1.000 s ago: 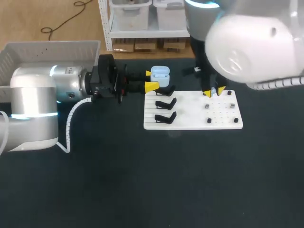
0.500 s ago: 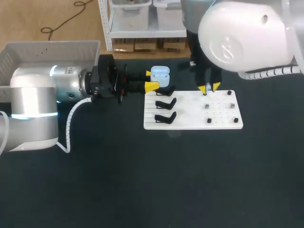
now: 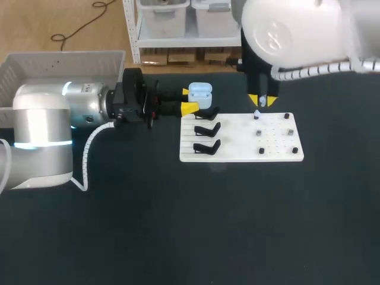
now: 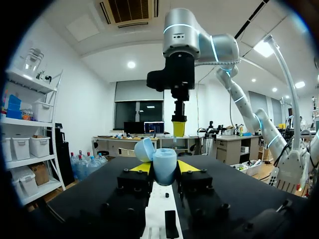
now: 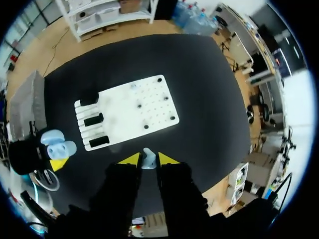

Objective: Pick up each earbud case from the left stands, insert the matching earbuds, close the lid, and place the case in the box.

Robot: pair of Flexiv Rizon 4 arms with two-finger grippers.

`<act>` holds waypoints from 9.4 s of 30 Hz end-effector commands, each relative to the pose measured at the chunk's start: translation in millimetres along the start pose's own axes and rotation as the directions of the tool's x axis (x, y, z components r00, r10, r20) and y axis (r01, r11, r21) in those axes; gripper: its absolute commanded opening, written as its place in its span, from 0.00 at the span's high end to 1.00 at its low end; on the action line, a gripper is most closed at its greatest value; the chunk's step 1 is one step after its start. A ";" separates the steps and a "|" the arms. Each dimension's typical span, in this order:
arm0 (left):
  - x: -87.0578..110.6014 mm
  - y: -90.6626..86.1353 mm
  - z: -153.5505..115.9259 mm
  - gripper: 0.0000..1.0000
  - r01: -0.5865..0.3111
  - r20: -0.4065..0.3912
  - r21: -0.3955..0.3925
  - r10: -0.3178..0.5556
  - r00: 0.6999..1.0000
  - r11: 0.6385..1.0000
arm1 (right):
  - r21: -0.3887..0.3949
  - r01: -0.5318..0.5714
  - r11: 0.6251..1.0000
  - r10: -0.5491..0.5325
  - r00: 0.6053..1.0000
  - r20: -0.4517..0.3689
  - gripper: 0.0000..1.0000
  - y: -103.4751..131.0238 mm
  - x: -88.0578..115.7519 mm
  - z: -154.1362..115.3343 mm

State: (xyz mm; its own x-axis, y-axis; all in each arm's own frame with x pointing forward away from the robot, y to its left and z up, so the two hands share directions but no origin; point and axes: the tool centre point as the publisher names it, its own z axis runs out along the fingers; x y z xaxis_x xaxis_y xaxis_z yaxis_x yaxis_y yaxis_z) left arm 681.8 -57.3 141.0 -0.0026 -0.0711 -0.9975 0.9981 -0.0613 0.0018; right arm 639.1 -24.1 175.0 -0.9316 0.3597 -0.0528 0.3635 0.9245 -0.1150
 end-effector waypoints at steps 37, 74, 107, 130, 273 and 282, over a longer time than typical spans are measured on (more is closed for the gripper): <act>11.4 -0.9 13.2 1.00 -0.048 0.042 0.023 0.047 0.998 0.999 | 0.066 -0.099 0.993 0.099 0.995 0.008 1.00 50.8 5.5 -23.2; 15.5 -1.0 18.4 1.00 -0.050 0.037 0.027 0.049 0.998 0.998 | 0.110 -0.216 0.970 0.220 0.975 -0.024 1.00 95.5 7.0 -23.8; 15.5 -1.0 18.4 1.00 -0.050 0.037 0.027 0.049 0.998 0.998 | 0.164 -0.230 0.959 0.244 0.967 -0.071 1.00 102.9 9.6 -5.0; 15.5 -1.0 18.4 1.00 -0.050 0.037 0.027 0.049 0.998 0.998 | 0.187 -0.231 0.955 0.244 0.969 -0.048 1.00 104.0 6.5 3.3; 15.5 -1.0 18.4 1.00 -0.050 0.037 0.027 0.049 0.998 0.998 | -0.178 -0.133 0.975 0.136 0.991 0.007 0.68 41.7 -115.1 166.7; 15.5 -1.0 18.4 1.00 -0.050 0.037 0.027 0.049 0.998 0.998 | -0.200 -0.121 0.972 0.131 0.991 0.034 0.68 40.1 -113.3 164.7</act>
State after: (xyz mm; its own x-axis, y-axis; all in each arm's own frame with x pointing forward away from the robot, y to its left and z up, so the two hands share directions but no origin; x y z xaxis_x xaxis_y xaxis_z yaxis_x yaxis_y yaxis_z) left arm 678.7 -76.3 127.6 0.0438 -0.1105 -0.9929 0.9951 -0.0832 0.0532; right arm 768.1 -46.0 12.7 -0.8780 0.4713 -0.0834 0.4654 0.8814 0.0811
